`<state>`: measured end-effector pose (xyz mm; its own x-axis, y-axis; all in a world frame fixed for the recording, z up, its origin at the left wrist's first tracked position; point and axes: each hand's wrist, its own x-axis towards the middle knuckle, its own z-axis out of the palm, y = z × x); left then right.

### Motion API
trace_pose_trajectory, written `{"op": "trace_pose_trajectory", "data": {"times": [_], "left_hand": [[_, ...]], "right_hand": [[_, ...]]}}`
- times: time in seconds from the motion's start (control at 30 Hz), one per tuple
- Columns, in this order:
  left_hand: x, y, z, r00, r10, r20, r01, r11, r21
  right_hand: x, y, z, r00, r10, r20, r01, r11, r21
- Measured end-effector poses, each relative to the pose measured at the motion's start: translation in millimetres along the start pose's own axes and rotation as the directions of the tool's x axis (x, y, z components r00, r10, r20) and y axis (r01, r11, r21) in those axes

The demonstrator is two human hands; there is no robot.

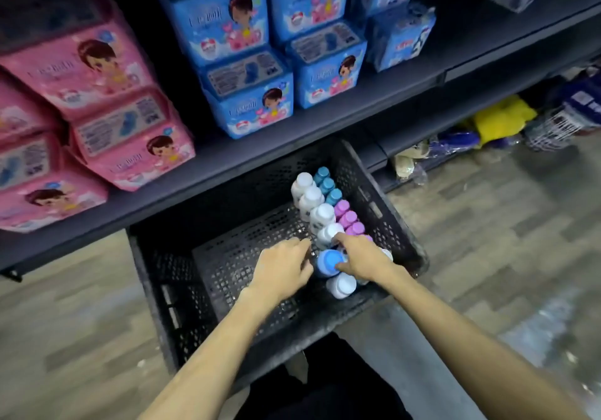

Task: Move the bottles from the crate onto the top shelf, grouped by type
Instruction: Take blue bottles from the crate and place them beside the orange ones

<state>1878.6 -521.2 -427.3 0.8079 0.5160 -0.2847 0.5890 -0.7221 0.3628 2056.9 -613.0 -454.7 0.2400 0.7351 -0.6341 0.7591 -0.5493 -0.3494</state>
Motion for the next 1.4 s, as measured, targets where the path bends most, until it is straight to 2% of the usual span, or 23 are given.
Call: {"op": "trace_pose_trajectory", "data": {"times": [0.1, 0.2, 0.33, 0.53, 0.67, 0.9, 1.03, 1.13, 1.27, 1.4], "left_hand": [[-2, -4, 17, 0.999, -0.022, 0.039, 0.023, 1.0, -0.012], [-3, -8, 31, 0.997, -0.047, 0.064, 0.049, 0.999, -0.024], [-6, -13, 44, 0.993, -0.075, 0.093, 0.079, 0.996, -0.043], [-7, -20, 53, 0.991, -0.106, 0.079, 0.112, 0.99, -0.083], [-9, -26, 55, 0.988, -0.129, 0.081, 0.137, 0.986, -0.099], [-19, -34, 54, 0.988, -0.146, 0.049, 0.151, 0.983, -0.107], [-20, -39, 44, 0.986, -0.166, 0.019, 0.167, 0.979, -0.121], [-18, -46, 30, 0.984, -0.174, -0.048, 0.167, 0.977, -0.129], [-18, -56, 3, 0.972, -0.192, -0.136, 0.174, 0.975, -0.136], [-19, -64, -34, 0.956, -0.179, -0.233, 0.157, 0.981, -0.11]], "right_hand": [[13, 0, 7, 0.998, -0.013, 0.059, 0.013, 1.0, 0.0], [20, -6, 13, 0.997, -0.032, 0.065, 0.037, 0.996, -0.083], [26, -13, 31, 0.999, 0.006, 0.035, 0.002, 0.977, -0.212], [27, -16, 49, 0.997, 0.041, -0.063, -0.056, 0.966, -0.252], [28, -18, 48, 0.995, 0.006, -0.096, -0.039, 0.935, -0.352], [26, -17, 40, 0.993, -0.049, -0.111, 0.006, 0.932, -0.363], [19, -24, 23, 0.986, -0.107, -0.129, 0.063, 0.95, -0.307], [7, -32, -3, 0.958, -0.191, -0.212, 0.127, 0.951, -0.282], [-17, -50, -41, 0.911, -0.24, -0.334, 0.234, 0.97, -0.059], [-42, -73, -77, 0.823, -0.352, -0.446, 0.423, 0.904, 0.067]]}}
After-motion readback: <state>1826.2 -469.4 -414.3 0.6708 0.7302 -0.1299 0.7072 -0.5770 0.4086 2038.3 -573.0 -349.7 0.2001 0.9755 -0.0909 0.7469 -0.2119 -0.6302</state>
